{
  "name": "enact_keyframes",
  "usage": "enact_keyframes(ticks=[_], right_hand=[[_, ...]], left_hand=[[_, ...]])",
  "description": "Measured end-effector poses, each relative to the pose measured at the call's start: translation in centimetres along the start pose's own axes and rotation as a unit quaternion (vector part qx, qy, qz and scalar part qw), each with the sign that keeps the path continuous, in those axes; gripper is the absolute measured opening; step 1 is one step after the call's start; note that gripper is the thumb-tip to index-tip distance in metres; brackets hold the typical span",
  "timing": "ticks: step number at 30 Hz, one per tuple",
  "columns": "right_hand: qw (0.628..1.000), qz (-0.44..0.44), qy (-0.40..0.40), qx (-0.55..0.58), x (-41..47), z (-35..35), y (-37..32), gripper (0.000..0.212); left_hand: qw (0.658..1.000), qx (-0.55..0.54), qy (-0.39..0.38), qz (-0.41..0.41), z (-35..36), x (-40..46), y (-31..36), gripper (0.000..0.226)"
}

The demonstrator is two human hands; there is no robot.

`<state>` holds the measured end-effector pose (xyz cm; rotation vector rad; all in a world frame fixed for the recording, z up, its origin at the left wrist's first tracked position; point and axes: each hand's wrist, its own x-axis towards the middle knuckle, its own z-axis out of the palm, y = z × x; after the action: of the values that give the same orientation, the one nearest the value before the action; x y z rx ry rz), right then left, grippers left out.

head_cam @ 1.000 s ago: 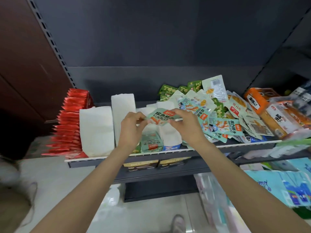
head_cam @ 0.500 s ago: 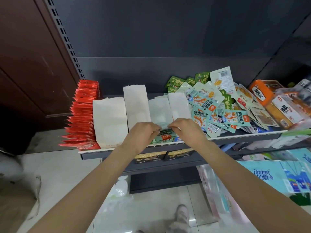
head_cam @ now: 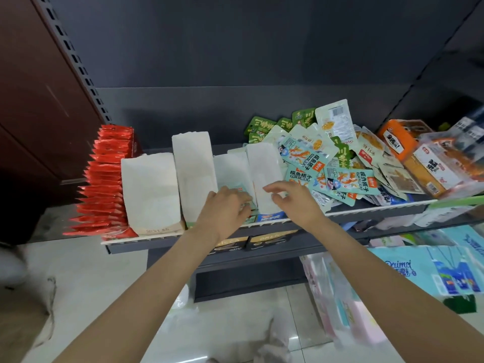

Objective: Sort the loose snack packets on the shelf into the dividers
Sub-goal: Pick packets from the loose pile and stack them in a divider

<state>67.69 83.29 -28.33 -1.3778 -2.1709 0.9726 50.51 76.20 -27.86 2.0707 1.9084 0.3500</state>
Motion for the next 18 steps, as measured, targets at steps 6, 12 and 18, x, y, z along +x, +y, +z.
enact_keyframes(ticks=[6,12,18], right_hand=[[0.990,0.089,0.106,-0.011,0.7,-5.1,6.3,0.029],[0.980,0.144,0.034,-0.131,3.5,-9.4,14.2,0.065],[0.977,0.105,-0.028,-0.186,5.4,-10.8,17.7,0.076]], left_hand=[[0.988,-0.146,0.012,0.036,0.8,5.9,6.8,0.033],[0.992,-0.113,-0.062,-0.006,5.6,13.9,11.7,0.054],[0.984,-0.047,-0.153,-0.074,9.8,18.6,12.2,0.074]])
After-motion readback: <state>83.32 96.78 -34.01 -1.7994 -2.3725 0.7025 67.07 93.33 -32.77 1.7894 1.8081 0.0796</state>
